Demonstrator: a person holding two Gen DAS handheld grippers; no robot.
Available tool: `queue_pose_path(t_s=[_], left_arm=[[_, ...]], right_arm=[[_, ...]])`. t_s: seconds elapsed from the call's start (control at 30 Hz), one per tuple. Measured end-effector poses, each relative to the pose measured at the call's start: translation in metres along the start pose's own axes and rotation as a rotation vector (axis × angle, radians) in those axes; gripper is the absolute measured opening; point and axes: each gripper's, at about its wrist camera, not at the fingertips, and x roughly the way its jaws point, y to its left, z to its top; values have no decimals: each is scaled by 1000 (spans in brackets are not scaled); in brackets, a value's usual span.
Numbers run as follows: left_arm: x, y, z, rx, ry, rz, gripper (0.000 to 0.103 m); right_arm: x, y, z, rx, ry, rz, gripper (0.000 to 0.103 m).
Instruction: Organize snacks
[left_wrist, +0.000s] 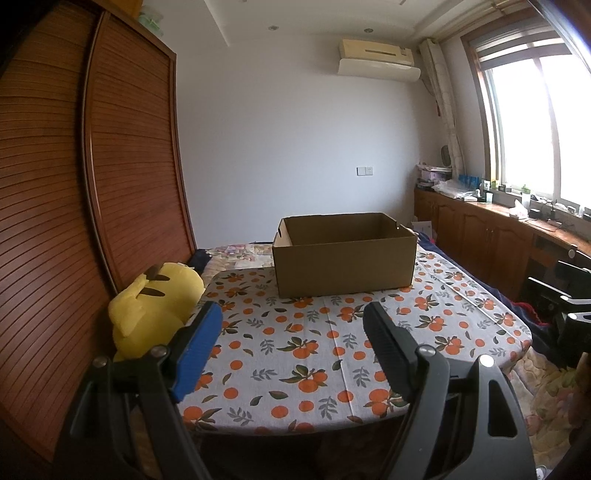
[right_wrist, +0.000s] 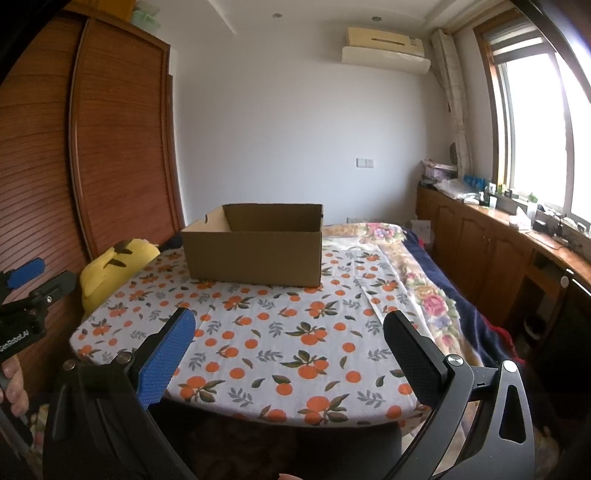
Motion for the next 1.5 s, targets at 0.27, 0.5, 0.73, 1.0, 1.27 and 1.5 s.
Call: queue_pose_path(t_s=[0.27,0.5,0.73,1.0,1.27,1.5], left_arm=[[0,1,0,-2,-2,5,79],[2,4,-3,-12,11,2,79],[2,4,-4,-13,11,6,79],[3,4,-5,-15,10,7,79],[3,4,-5,-17,7,10,79],[3,4,-5,-18,6,10,79]], right_arm=[[0,0,0,1,1,-3,103],[1,-2,-4,2,5,-4,103],[1,-1,-4,1,5,-4,103],[1,-1,-4,0,6,-4,103],[2,-1,-4,2,6,-4,103],[1,-1,-3,1,6,-4,103]])
